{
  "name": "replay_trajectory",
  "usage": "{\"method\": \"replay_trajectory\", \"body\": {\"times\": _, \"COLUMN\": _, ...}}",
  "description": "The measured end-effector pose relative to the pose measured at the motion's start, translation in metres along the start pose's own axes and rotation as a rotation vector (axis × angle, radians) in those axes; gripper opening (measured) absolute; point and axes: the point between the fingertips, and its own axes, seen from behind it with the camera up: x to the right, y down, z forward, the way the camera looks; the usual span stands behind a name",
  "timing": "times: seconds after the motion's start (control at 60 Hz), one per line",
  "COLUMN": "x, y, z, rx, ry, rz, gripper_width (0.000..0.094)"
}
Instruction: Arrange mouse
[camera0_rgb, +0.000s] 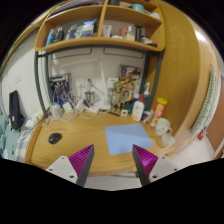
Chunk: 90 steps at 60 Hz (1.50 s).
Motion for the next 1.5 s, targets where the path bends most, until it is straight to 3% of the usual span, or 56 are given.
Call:
{"method": "replay_trajectory", "body": {"times": 0.267, "x": -0.159, "y": 0.062, "z": 0.07, "rx": -0.163, "ry": -0.135, "rz": -0.064, "gripper_width": 0.0776}}
{"method": "replay_trajectory", "body": {"times": 0.633, "x": -0.332, "y": 0.063, "z": 0.167, "rx": -0.259, "ry": -0.244, "rz": -0.08, "gripper_width": 0.0776}}
{"method": "replay_trajectory", "body": {"times": 0.967, "x": -0.373, "y": 0.076, "z": 0.234, "rx": -0.352, "ry": -0.183, "rz": -0.029, "gripper_width": 0.077}}
{"method": "replay_trajectory", "body": {"times": 1.367, "x": -0.417, "y": 0.071, "z": 0.27, "rx": -0.354, "ry": -0.217, "rz": -0.097, "gripper_width": 0.0786}}
{"method": "replay_trajectory", "body": {"times": 1.5, "x": -0.42, "y": 0.07, "z": 0.27, "rx": -0.327, "ry": -0.225, "rz": -0.111, "gripper_width": 0.0745}}
